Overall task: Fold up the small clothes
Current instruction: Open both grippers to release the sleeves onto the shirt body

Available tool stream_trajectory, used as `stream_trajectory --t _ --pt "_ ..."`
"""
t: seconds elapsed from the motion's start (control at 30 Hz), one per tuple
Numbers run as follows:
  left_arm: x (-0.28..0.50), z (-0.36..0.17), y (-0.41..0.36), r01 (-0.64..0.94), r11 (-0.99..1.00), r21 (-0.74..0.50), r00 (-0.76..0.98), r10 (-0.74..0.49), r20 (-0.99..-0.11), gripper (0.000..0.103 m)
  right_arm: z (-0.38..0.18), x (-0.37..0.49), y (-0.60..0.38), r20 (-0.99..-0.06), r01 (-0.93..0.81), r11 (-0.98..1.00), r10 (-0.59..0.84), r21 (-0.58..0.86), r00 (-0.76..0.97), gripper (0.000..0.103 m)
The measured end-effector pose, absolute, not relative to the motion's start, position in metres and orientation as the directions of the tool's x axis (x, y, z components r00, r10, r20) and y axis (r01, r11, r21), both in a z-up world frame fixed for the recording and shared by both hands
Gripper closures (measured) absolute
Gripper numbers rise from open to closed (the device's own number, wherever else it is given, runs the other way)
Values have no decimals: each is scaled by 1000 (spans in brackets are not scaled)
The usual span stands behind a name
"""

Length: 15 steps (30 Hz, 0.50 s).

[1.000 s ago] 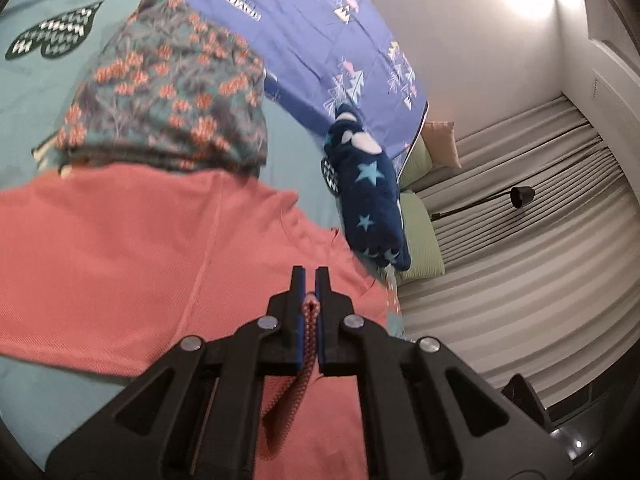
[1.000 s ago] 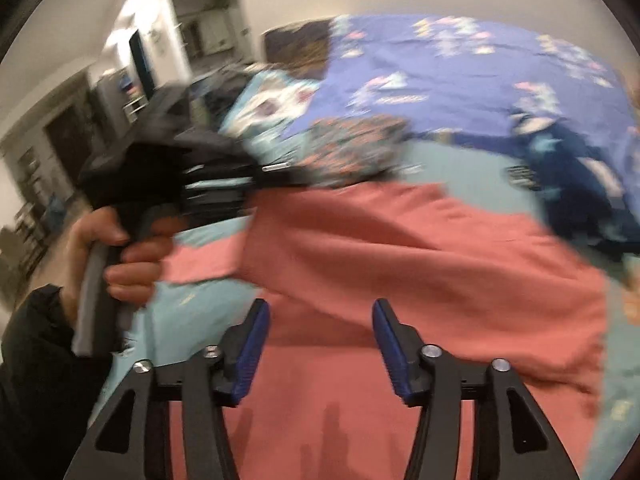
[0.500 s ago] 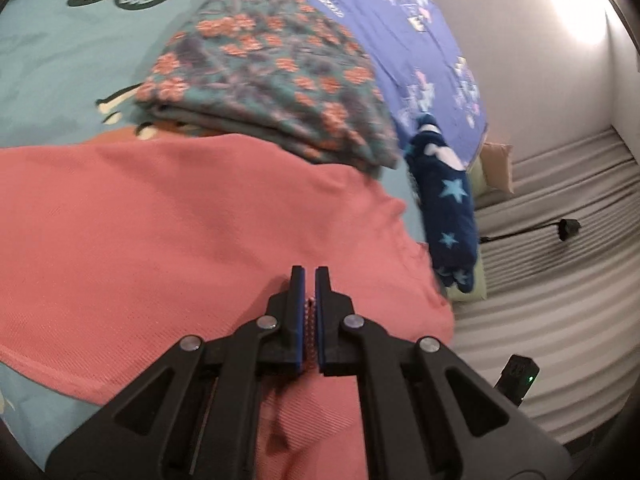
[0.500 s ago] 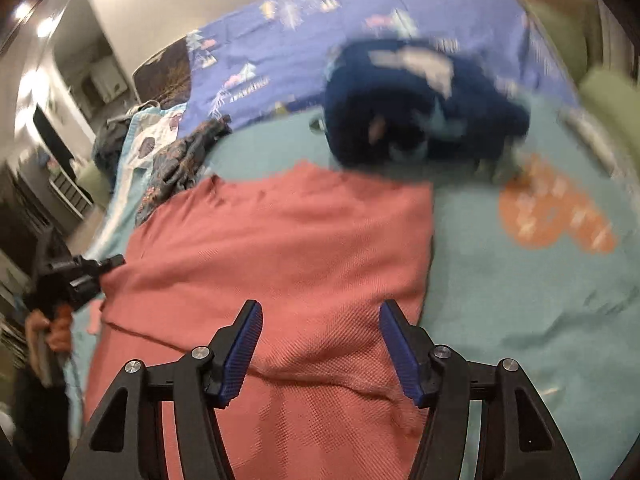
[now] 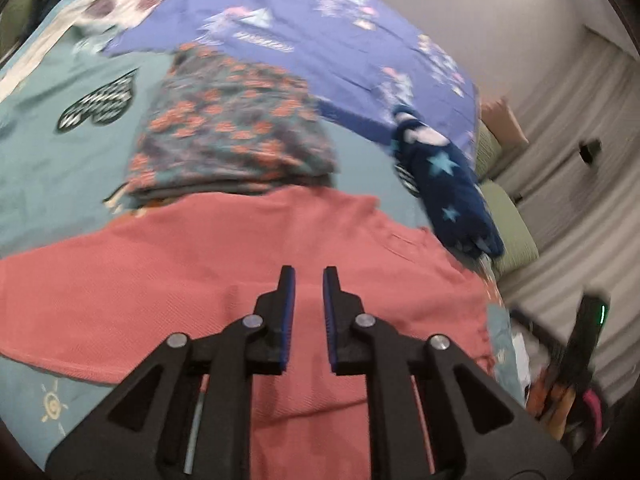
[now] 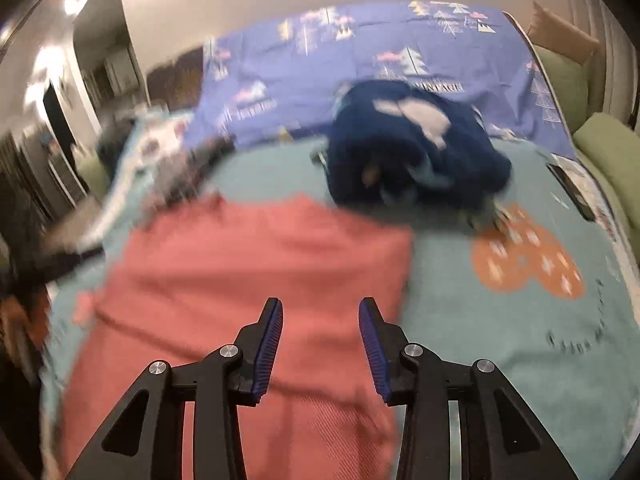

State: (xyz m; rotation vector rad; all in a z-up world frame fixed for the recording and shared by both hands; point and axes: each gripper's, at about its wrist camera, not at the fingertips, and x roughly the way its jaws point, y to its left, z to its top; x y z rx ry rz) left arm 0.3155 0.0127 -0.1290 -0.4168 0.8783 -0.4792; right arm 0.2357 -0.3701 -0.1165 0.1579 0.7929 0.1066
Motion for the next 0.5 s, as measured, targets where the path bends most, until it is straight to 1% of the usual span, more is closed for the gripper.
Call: stream_trajectory --t 0.1,0.2,0.23,0.37,0.43,0.5 --pt "312 -140 -10 273 809 -521 496 -583 -644 89 -118 276 -356 -717 -55 981 174 186 675 75" --pt "317 -166 -30 270 828 -491 420 -560 -714 89 -138 312 -337 -764 -78 980 191 183 617 77" --pt "318 -177 -30 263 827 -497 406 -562 -721 89 -145 315 -332 -778 -82 982 187 172 600 77" --pt "314 -179 -21 264 806 -531 416 -591 -691 89 -180 316 -320 -826 -102 989 146 108 544 77" --pt "314 -182 -16 252 790 -559 417 -610 -674 89 -190 305 -319 -803 -115 989 140 89 580 77" --pt "311 -181 -18 257 793 -553 423 -607 -673 89 -189 301 -319 -802 -109 990 134 86 583 77"
